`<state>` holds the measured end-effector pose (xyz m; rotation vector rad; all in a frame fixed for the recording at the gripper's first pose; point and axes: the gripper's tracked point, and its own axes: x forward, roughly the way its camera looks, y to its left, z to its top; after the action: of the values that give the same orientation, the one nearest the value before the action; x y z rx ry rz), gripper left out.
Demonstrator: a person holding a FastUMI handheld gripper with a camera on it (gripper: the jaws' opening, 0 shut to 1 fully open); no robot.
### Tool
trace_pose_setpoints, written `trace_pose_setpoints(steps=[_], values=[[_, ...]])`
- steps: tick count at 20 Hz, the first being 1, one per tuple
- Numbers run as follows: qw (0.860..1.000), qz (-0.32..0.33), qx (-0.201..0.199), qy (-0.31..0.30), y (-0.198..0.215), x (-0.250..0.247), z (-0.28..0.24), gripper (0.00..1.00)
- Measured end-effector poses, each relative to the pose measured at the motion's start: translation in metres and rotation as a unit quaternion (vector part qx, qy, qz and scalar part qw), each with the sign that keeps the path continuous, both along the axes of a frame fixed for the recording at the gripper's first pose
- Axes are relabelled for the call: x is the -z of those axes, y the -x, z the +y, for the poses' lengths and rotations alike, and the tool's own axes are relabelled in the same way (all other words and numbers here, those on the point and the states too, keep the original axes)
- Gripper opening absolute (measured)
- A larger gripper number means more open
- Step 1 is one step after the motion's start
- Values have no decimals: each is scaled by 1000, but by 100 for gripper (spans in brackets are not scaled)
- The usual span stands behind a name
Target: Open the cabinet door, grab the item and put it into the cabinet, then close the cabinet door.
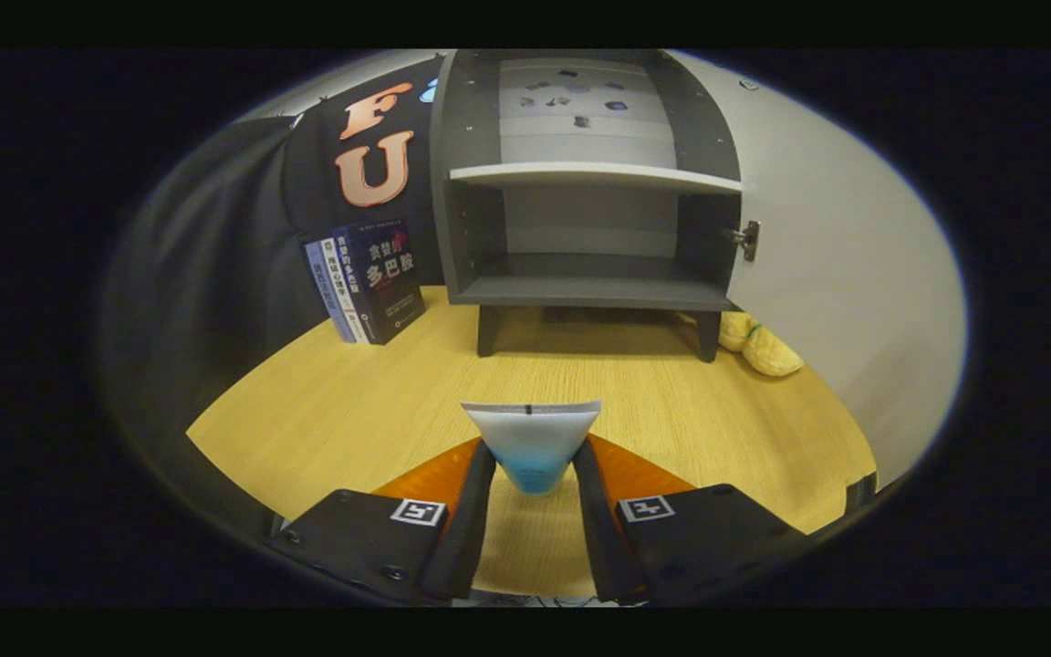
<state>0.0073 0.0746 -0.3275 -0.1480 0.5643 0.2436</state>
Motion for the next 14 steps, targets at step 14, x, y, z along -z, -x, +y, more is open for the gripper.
trace_pose_setpoints(steps=[14], values=[[982, -178, -13, -62, -97, -273, 24, 55]])
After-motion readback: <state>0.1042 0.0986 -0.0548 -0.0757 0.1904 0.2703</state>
